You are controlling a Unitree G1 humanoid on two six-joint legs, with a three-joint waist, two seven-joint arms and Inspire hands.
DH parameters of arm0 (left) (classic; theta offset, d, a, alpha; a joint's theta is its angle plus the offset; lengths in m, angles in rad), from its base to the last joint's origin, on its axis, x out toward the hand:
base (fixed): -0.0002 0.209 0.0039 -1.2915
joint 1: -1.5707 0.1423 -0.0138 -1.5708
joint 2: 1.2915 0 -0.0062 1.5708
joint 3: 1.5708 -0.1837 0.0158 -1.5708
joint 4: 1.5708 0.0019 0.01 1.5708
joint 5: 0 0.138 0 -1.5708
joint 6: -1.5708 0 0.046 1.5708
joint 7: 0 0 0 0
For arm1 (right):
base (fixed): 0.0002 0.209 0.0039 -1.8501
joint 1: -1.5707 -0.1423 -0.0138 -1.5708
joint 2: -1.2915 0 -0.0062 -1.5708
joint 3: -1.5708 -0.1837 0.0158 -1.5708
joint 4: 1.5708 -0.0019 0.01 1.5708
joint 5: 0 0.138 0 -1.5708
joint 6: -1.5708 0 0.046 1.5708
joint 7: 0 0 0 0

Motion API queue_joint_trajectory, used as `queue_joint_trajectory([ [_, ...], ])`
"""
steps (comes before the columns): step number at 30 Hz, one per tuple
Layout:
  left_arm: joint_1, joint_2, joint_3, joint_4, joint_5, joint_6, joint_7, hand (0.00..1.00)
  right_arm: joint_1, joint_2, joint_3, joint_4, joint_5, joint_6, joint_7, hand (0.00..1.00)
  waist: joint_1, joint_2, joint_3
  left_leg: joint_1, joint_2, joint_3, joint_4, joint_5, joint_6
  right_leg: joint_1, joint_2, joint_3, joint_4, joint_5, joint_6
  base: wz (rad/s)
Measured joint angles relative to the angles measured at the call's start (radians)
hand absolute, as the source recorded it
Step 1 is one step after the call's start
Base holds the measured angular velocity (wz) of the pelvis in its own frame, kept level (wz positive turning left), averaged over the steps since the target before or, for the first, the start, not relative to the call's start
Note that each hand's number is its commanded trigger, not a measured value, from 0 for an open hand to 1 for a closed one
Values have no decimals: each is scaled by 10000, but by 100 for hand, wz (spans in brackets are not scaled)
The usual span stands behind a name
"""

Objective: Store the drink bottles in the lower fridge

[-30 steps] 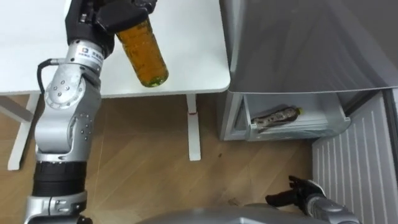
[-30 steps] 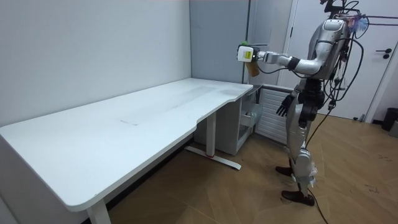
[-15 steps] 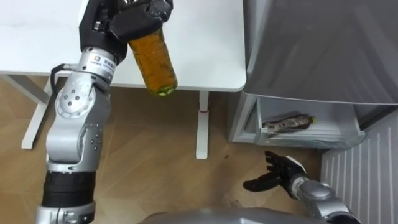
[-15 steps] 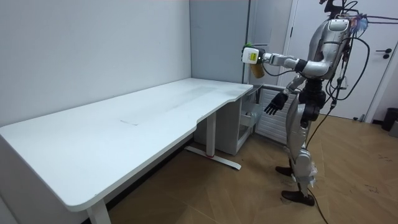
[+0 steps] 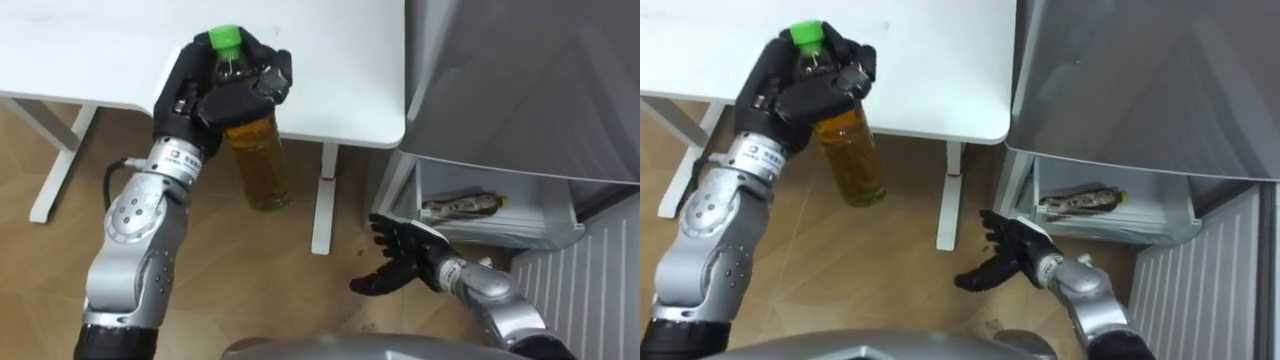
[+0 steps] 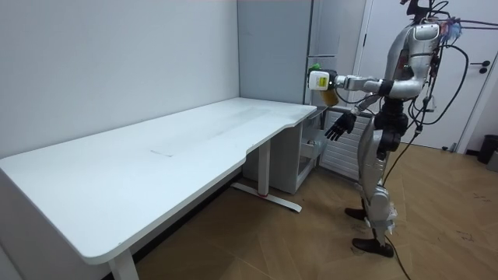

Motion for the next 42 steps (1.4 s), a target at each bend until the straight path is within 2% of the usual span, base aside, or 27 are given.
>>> queue_joint_trajectory([
  [5, 136, -7, -196, 507, 32, -111, -112, 100, -67, -35, 166, -797, 264, 8, 852, 0, 186, -16, 14, -196, 1, -66, 27, -2, 3, -135, -6, -87, -20, 3, -4, 3],
  [9, 135, -81, -484, 1107, 456, -116, -193, 100, -159, -19, 176, -1304, 636, -1, 1643, 0, 220, -9, 13, -339, -2, -246, 179, -2, 2, -168, -29, -273, -25, 1, -3, 13],
  [14, 132, -26, -939, 1363, 551, -120, -363, 100, -250, -59, 521, -1303, 1429, 2, 1843, 0, 247, 5, 24, -337, 0, -265, 190, -1, 2, -143, -35, -322, -37, 2, -3, 3],
  [21, 131, -19, -1561, 1473, 550, -120, -1155, 100, -253, -67, 874, -1668, 3173, -2, 2442, 0, 176, -36, 46, -334, 0, -185, 130, -4, 2, -169, -23, -225, 3, 5, -8, -2],
  [33, 78, -61, -2554, 1472, 556, -120, -1678, 100, -265, 36, 1352, -1593, 3975, 0, 2917, 0, -88, -78, 45, -340, 8, -91, 72, -3, 2, -291, -31, -211, 97, 14, -22, -1],
  [37, 73, -26, -2741, 1468, 546, -124, -1963, 100, -266, -91, 1495, -1574, 4439, 17, 3193, 0, -148, -65, 55, -406, 9, -91, 75, -4, 2, -364, -33, -215, 110, 13, -19, 0],
  [38, 55, -21, -2743, 1468, 547, -132, -2027, 100, -266, -101, 1533, -1573, 4537, 23, 3200, 55, -154, -67, 54, -475, 9, -92, 86, -4, 2, -430, -33, -215, 126, 13, -20, 0],
  [39, 51, -7, -2752, 1469, 548, -140, -2060, 100, -266, -111, 1539, -1573, 4552, 24, 3214, 99, -167, -67, 55, -545, 9, -91, 115, -4, 2, -493, -34, -212, 134, 13, -21, 0],
  [42, 52, 26, -2854, 1471, 549, -140, -2078, 100, -266, -194, 1568, -1561, 4580, 88, 3306, 100, -228, -62, 59, -621, 10, -100, 166, -6, 0, -536, -33, -214, 139, 14, -22, 0],
])
